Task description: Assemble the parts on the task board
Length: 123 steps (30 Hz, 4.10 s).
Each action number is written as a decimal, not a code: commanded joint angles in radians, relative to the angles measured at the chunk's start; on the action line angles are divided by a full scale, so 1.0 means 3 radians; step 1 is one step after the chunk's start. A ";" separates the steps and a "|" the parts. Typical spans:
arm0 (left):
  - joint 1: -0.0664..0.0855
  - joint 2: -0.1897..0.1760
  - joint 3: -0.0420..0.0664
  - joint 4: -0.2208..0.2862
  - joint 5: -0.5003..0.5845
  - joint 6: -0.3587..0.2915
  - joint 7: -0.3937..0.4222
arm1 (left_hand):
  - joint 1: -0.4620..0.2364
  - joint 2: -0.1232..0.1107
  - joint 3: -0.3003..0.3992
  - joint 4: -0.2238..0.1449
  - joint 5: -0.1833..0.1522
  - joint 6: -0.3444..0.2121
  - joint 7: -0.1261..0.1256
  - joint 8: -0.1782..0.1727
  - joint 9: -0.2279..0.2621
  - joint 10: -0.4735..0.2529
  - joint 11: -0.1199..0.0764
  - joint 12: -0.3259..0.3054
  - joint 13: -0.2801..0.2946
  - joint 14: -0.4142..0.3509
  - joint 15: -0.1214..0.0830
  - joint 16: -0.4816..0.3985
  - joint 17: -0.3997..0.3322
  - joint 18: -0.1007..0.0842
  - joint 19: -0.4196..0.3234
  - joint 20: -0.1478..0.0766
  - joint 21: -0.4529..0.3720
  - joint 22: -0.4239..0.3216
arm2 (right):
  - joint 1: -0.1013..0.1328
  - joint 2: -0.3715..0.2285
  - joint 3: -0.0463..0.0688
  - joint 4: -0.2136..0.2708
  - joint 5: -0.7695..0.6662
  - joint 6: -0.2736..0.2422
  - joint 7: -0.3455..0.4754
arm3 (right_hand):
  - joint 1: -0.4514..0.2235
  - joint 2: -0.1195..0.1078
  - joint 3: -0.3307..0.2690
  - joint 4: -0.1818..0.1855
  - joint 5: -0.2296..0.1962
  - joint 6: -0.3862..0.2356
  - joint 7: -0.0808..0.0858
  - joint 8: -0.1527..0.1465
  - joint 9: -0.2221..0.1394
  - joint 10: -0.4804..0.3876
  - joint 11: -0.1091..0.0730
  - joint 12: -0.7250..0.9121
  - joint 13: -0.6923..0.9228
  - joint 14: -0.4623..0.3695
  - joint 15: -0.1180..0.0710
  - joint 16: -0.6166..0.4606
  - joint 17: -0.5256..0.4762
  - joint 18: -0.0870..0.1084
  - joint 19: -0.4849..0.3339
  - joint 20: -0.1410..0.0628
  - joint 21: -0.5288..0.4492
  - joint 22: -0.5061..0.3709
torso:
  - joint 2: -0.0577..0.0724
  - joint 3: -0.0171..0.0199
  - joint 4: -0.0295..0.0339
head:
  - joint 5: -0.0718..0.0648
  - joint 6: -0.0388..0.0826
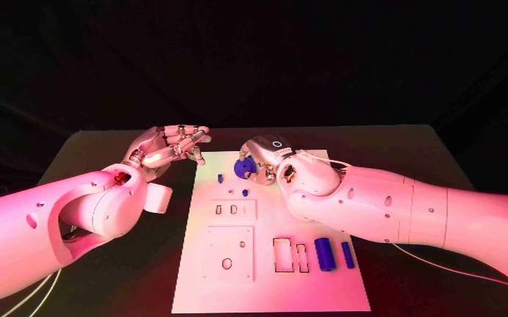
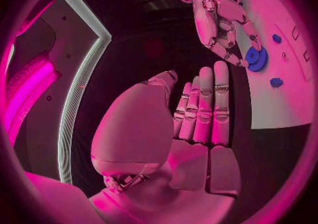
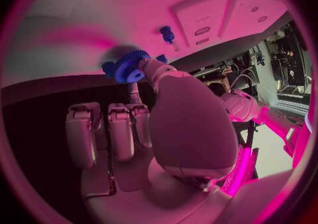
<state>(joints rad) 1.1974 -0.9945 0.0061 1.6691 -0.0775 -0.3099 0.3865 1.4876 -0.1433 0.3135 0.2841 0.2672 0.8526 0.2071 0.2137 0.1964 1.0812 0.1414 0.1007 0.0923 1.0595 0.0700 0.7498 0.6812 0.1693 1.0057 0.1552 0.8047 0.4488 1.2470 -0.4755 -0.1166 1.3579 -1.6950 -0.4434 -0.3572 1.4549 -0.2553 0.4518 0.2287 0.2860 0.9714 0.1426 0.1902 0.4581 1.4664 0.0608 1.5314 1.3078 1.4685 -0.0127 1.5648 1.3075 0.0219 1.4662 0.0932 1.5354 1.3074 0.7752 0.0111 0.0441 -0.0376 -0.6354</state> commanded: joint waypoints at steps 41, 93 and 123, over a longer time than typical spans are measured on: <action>0.0007 -0.0025 0.0002 0.0015 -0.0018 0.0046 -0.0005 | -0.0042 0.0002 0.0032 0.0013 -0.0013 -0.0008 0.0022 -0.0009 0.0005 -0.0012 0.0015 -0.0014 -0.0002 -0.0040 0.0003 0.0013 0.0003 0.0044 -0.0048 0.0014 0.0032 0.0014 | -0.0016 -0.0038 -0.0023 -0.0064 0.0288 0.0348 0.0120 | -0.0908 0.0290 -0.1204 0.0226 -0.0117 -0.0268 0.0097 -0.0294 -0.0144 0.0219 0.0092 -0.0012 0.0725 0.0341 0.0092 0.0020 0.0878 -0.0049 0.0298 0.0085 0.0037 0.0799 | 0.0004 0.0000 0.0002 | -0.0005 -0.0011; 0.0006 -0.0026 0.0001 -0.0037 -0.0066 0.0054 0.0044 | -0.0037 0.0011 0.0060 -0.0001 -0.0007 -0.0019 0.0024 -0.0013 0.0005 -0.0017 0.0017 -0.0013 0.0000 -0.0045 0.0004 0.0014 0.0003 0.0046 -0.0065 0.0018 0.0049 0.0023 | 0.0102 -0.1904 0.0033 0.0607 0.2242 0.0395 0.1843 | 0.0198 0.0029 -0.0506 -0.0244 -0.0012 -0.0223 0.0091 -0.0345 -0.0218 -0.0113 0.0077 -0.0355 0.0406 0.0302 0.0073 -0.0043 0.0740 0.0091 -0.0025 0.0066 -0.0506 0.0355 | -0.0081 0.0072 -0.0137 | -0.0058 -0.0002; 0.0005 -0.0021 0.0001 -0.0050 -0.0079 0.0071 0.0055 | -0.0031 0.0008 0.0065 -0.0006 -0.0007 -0.0016 0.0022 -0.0011 0.0006 -0.0015 0.0015 -0.0012 0.0001 -0.0046 0.0003 0.0014 0.0002 0.0046 -0.0067 0.0018 0.0052 0.0025 | -0.0031 -0.1572 0.0021 0.0101 0.2014 0.0330 0.1449 | 0.0105 0.0074 -0.0525 -0.0173 -0.0030 -0.0284 0.0108 -0.0365 -0.0233 -0.0061 0.0092 -0.0307 0.0443 0.0322 0.0086 -0.0012 0.0808 0.0071 0.0032 0.0075 -0.0433 0.0421 | -0.0059 0.0078 -0.0109 | -0.0067 -0.0045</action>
<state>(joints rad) 1.1979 -1.0020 0.0057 1.6531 -0.0940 -0.3087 0.3877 1.4823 -0.1379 0.3274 0.2813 0.2672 0.8490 0.2106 0.2138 0.1972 1.0776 0.1450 0.1007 0.0923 1.0522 0.0699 0.7498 0.6810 0.1694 0.9934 0.1606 0.8168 0.4554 1.2393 -0.9495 -0.1101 1.3905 -1.0763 -0.3382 0.0945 1.4894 -0.2337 0.2943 0.1719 0.2787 0.8858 0.1750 0.0799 0.3880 1.4418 0.0897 1.4358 1.3077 1.4666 0.0107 1.5573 1.3074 0.0457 1.4592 0.1146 1.3997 1.3081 0.7571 0.0352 0.0103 -0.0559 -0.6482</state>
